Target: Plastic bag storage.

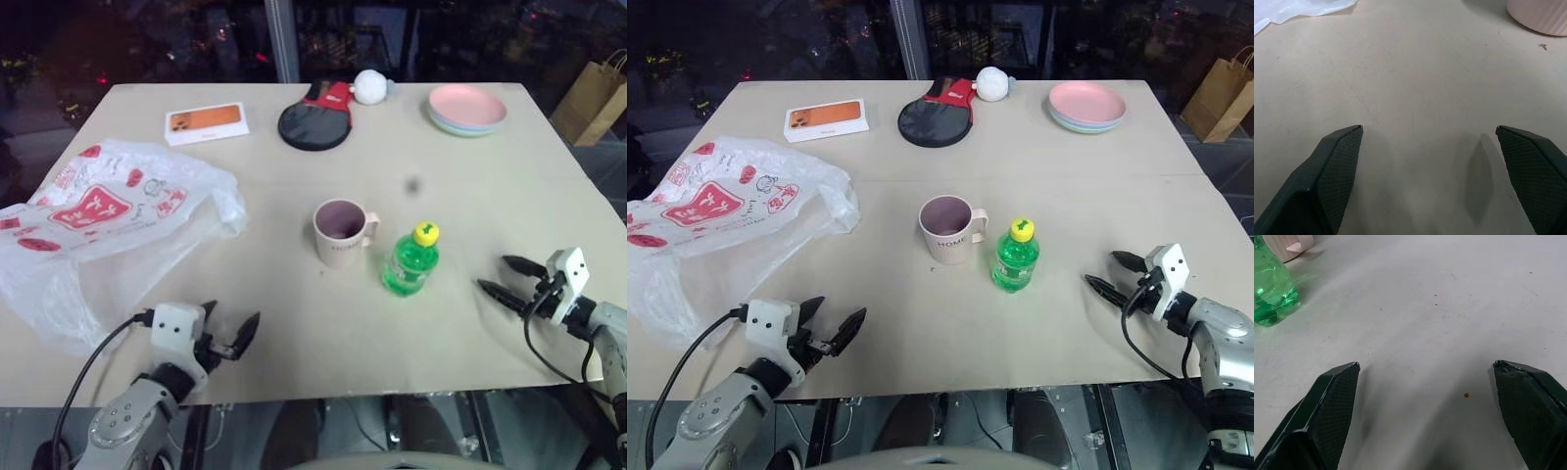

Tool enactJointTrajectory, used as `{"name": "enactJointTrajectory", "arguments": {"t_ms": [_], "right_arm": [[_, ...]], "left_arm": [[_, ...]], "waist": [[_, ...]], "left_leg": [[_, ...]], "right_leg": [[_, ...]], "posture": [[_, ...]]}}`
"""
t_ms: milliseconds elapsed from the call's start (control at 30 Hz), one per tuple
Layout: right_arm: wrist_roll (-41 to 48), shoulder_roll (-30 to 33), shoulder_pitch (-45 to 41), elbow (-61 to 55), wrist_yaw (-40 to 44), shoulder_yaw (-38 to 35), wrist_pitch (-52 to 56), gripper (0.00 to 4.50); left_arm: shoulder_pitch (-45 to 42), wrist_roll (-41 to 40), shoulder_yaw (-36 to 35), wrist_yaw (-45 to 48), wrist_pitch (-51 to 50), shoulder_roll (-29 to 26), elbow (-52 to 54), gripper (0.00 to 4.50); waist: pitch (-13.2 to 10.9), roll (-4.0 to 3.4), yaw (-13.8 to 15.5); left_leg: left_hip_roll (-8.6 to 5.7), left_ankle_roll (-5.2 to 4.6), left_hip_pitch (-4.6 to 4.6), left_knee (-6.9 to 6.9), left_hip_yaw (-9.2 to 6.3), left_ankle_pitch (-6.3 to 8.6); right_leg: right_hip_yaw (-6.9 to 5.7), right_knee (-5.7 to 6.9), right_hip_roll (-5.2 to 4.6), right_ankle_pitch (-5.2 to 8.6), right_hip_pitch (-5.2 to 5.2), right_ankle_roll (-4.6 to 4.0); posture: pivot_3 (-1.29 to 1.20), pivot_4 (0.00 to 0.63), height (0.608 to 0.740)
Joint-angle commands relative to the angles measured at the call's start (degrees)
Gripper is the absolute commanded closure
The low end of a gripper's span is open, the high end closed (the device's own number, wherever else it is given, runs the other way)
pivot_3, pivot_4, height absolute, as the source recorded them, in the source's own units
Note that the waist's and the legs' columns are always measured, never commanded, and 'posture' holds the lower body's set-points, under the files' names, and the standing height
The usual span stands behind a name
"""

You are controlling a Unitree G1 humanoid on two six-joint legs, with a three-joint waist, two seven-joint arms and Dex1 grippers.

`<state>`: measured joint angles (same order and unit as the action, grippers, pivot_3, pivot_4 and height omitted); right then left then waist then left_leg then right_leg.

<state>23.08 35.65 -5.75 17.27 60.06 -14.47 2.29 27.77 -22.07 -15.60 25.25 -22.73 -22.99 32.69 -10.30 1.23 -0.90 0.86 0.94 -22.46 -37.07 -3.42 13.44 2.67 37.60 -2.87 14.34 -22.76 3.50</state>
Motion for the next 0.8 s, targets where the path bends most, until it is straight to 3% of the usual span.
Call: {"name": "enactJointTrajectory", "arguments": {"t_ms": [33,800], "right_arm": [[0.9,0.2,-0.3,-1.3,0.1,-1.0,-1.0,0.05],[0.3,-0.8,-1.1,-1.3,0.6,0.4,-1.7,0.05]], "left_arm": [[0.4,0.3,0.2,0.3,1.6,0.2,1.7,0.00],[0.2,1.1,1.8,0.4,2.2,0.7,1.8,0.00]], "waist": [[0.0,0.00,0.0],[0.0,0.00,0.0]], "left_leg": [[0.00,0.00,0.00,0.00,0.00,0.00],[0.00,0.00,0.00,0.00,0.00,0.00]], "right_leg": [[0.00,0.00,0.00,0.00,0.00,0.00],[0.00,0.00,0.00,0.00,0.00,0.00]], "posture": [[0.00,0.150,0.740],[0.00,0.150,0.740]]}}
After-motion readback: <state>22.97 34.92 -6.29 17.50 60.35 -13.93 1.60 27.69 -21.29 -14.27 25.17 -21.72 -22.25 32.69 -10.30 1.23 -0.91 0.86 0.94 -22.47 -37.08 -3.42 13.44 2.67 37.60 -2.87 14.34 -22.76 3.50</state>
